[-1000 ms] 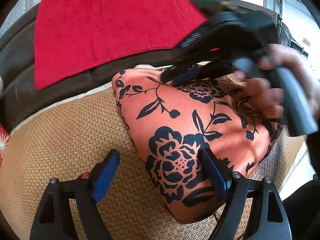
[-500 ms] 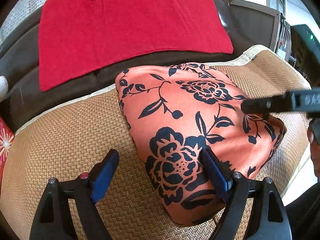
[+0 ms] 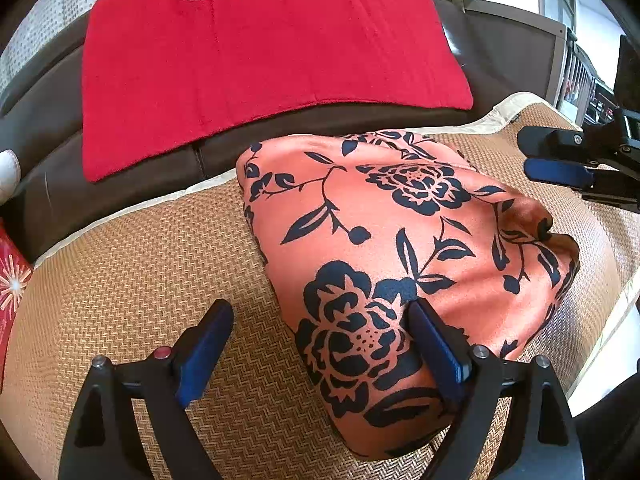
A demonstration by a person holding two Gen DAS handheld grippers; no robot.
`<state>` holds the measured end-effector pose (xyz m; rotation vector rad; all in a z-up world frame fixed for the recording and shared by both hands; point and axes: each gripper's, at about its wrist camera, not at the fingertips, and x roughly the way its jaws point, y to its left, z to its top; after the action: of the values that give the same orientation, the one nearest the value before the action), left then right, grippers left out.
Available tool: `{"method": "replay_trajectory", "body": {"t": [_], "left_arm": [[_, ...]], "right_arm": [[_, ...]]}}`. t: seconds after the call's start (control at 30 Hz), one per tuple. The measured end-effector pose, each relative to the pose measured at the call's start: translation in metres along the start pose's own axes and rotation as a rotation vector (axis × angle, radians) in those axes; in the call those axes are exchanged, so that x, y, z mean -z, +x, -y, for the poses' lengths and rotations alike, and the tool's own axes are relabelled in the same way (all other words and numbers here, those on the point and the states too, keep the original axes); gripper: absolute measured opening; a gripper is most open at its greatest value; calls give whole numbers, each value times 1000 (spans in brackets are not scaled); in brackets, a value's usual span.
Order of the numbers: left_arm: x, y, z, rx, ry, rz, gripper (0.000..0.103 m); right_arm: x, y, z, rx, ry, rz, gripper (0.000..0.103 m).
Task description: Fold small clothes
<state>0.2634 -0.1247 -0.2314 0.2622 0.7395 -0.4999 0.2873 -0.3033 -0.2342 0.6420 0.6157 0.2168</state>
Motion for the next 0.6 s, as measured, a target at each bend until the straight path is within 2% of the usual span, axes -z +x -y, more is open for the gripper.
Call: {"method": "replay_trajectory", "body": {"t": [0.1, 0.23, 0.33, 0.37, 0.43, 0.6], "left_arm": [[-5, -6, -3, -5, -18, 17, 90], [-8, -13, -6, 9, -28, 45, 90], [-5, -5, 3, 4, 13, 17, 90], [-2, -1, 7, -11, 30, 7, 90], [0, 3, 12, -37, 55, 17, 90], [-6, 6, 4, -11, 12, 12, 90]], "right_arm": [[3, 7, -2, -61, 34, -35, 40], [11, 22, 3, -33, 54, -117, 39], [21, 42, 15, -1, 106, -199, 35], [22, 43, 17, -2, 117, -203, 31], [19, 45, 19, -6, 122, -209, 31], [19, 41, 20, -20, 125, -203, 31]]}}
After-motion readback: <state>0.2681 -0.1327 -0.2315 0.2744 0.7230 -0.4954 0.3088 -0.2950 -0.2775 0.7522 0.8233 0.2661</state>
